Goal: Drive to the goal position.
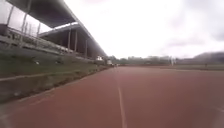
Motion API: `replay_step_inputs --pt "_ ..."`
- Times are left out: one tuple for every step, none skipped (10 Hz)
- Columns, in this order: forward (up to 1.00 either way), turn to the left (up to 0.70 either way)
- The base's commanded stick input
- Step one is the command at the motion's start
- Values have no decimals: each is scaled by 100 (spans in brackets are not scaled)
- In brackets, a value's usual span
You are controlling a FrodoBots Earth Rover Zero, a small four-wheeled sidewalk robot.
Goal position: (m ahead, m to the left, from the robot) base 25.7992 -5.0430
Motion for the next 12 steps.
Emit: replay_step_inputs --pt "70 1" --pt "70 1" --pt "70 1" --pt "70 1" --pt "70 1" --pt "70 1" --pt "70 1" --pt "70 1" --pt "70 1" --pt "70 1" --pt "70 1" --pt "70 1"
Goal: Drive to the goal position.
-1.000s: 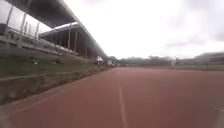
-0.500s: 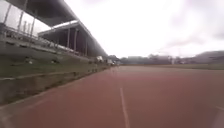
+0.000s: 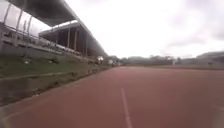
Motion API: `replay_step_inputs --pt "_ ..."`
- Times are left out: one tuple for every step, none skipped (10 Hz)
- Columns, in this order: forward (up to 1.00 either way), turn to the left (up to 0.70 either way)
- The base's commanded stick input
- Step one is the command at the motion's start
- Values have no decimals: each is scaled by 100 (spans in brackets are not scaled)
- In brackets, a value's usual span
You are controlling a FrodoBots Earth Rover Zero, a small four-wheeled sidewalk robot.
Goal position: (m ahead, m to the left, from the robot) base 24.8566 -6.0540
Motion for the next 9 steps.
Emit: replay_step_inputs --pt "70 1" --pt "70 1" --pt "70 1" --pt "70 1" --pt "70 1" --pt "70 1" --pt "70 1" --pt "70 1" --pt "70 1"
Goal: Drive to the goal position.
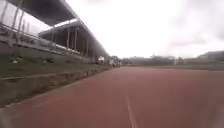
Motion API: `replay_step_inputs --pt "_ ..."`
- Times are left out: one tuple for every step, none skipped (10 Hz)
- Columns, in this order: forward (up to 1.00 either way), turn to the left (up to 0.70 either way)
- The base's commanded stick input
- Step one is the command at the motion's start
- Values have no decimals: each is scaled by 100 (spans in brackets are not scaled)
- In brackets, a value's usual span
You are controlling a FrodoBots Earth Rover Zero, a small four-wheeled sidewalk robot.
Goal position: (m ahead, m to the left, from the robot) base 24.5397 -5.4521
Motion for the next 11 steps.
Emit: replay_step_inputs --pt "70 1" --pt "70 1" --pt "70 -34" --pt "70 -34" --pt "70 -34" --pt "70 -34" --pt "70 -34" --pt "70 -34" --pt "70 -34" --pt "70 -34" --pt "70 1"
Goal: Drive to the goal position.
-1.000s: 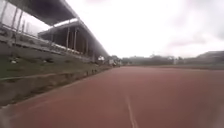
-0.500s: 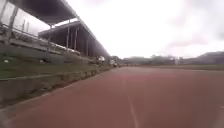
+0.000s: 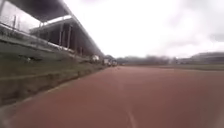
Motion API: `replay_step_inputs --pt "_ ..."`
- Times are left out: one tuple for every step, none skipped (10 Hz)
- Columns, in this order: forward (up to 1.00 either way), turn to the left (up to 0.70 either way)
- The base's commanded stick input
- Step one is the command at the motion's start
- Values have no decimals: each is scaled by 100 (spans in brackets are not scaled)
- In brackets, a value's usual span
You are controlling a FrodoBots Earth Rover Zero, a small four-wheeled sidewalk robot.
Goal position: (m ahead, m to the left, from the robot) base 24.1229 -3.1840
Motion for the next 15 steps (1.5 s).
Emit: replay_step_inputs --pt "70 1" --pt "70 1" --pt "70 1" --pt "70 1" --pt "70 1" --pt "70 1" --pt "70 1" --pt "70 1" --pt "70 1" --pt "70 1" --pt "70 1" --pt "70 -34" --pt "70 -34" --pt "70 1" --pt "70 1"
